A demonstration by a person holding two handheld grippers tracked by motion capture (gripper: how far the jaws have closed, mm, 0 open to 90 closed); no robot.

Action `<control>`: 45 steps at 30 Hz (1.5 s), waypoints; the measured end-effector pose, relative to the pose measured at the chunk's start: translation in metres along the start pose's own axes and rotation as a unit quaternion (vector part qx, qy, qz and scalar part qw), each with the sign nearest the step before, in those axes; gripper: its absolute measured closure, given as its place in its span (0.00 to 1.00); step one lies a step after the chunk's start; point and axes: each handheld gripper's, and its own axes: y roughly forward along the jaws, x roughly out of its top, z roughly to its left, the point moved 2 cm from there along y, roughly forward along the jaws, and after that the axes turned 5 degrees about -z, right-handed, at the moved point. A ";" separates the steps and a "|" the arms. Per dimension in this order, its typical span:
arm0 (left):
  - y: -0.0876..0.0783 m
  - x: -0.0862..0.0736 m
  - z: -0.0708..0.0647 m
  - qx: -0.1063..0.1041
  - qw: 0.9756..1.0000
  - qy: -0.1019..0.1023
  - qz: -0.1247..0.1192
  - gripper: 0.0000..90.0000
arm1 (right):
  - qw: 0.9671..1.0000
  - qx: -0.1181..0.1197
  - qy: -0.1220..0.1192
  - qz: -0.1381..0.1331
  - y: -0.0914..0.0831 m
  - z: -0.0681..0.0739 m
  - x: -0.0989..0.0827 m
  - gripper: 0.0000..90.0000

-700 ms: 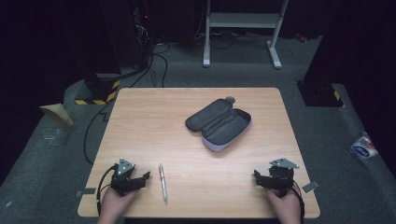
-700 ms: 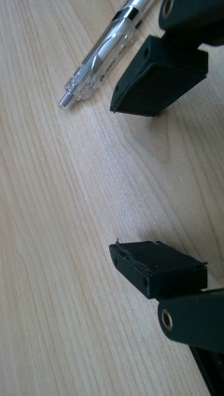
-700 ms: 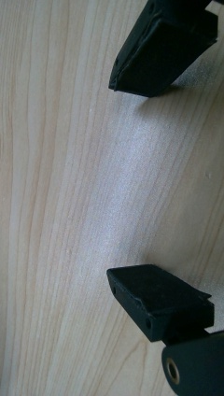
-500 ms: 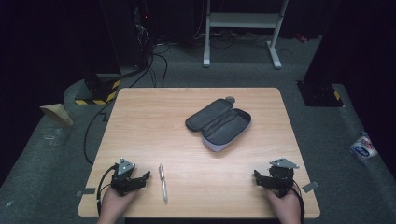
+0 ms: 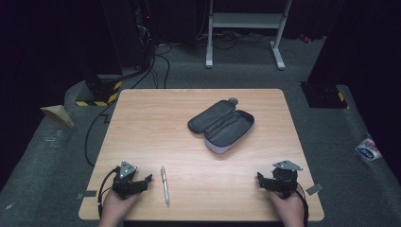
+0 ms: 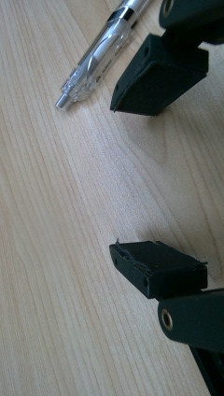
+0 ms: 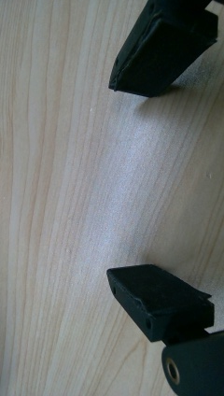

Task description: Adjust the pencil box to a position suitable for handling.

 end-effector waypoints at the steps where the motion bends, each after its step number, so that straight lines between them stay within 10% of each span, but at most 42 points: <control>1: 0.000 0.000 -0.001 0.001 1.000 0.001 0.003 0.29 | 1.000 0.001 0.002 0.002 0.000 0.000 0.000 0.10; 23: 0.003 0.001 0.000 0.011 1.000 -0.010 0.012 0.16 | 1.000 0.010 -0.009 -0.004 -0.002 0.001 -0.001 0.16; 45: 0.003 0.001 0.001 0.008 1.000 -0.009 0.011 0.17 | 0.995 0.077 -0.025 -0.058 -0.020 0.043 0.004 0.40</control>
